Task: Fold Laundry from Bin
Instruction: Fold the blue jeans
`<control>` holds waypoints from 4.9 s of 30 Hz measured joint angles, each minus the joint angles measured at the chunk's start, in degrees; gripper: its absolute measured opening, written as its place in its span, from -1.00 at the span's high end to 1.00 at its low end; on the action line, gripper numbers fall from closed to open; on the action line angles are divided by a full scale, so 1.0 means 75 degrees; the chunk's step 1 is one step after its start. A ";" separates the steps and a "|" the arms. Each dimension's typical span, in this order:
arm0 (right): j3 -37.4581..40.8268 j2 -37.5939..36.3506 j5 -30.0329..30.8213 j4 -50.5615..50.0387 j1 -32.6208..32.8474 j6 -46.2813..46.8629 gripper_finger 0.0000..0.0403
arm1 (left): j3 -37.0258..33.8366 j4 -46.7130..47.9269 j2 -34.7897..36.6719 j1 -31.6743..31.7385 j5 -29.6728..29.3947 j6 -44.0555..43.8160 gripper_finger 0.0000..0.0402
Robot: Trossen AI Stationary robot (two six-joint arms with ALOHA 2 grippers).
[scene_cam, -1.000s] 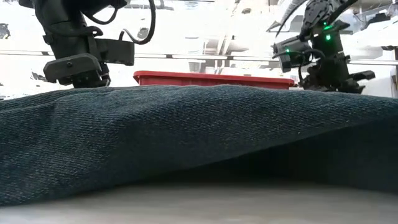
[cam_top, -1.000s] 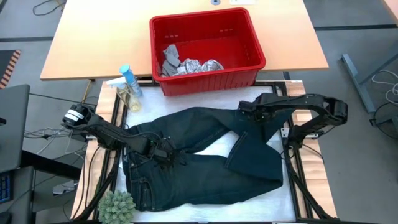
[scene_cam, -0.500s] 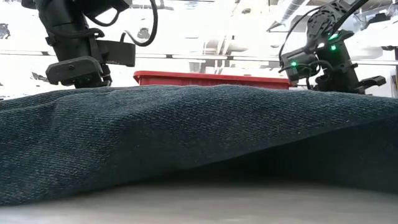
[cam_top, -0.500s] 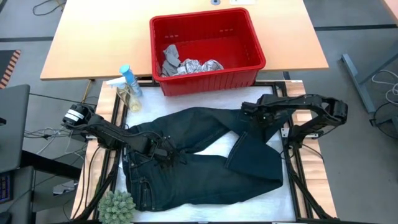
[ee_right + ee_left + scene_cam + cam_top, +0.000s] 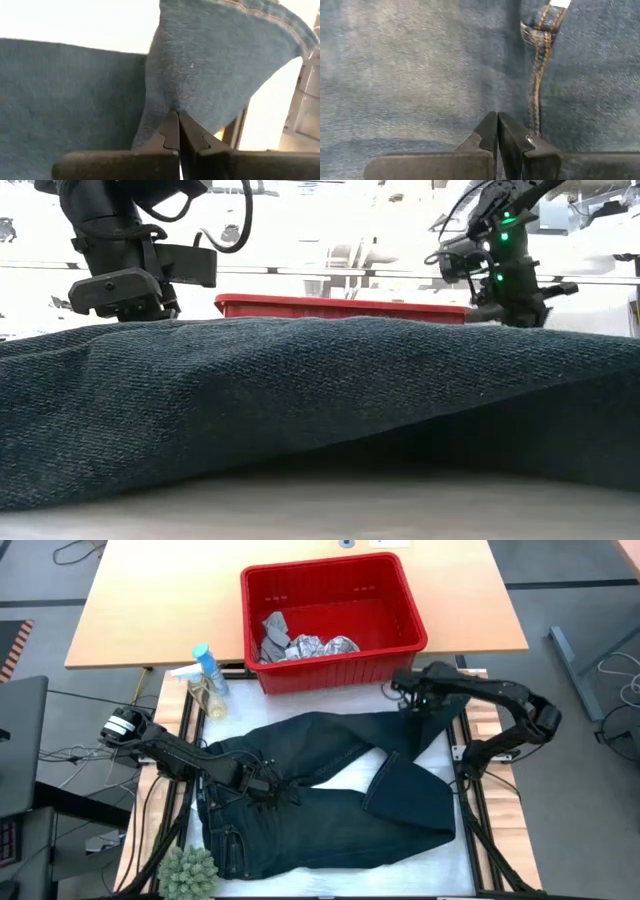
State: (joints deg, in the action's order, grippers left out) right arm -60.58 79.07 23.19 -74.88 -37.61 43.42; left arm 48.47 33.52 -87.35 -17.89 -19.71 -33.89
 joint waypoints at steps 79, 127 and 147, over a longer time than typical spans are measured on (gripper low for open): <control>-0.1602 0.3444 -0.1910 0.1256 0.9714 -0.0534 -0.23 | 0.2826 0.0861 0.0052 -0.1430 0.1577 0.2021 1.00; -0.1629 0.0012 0.2114 -0.2014 1.0746 1.0561 0.91 | 0.3783 0.0985 0.0003 -0.3306 0.0133 0.0927 1.00; -0.1629 0.0251 0.1293 -0.2018 0.9925 0.9168 0.91 | 0.3739 0.1085 -0.0119 -0.3754 0.2237 0.1417 0.70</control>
State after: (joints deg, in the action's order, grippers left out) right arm -72.79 80.95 32.88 -90.02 36.83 112.18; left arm 76.51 41.66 -88.25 -46.05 -2.94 -23.26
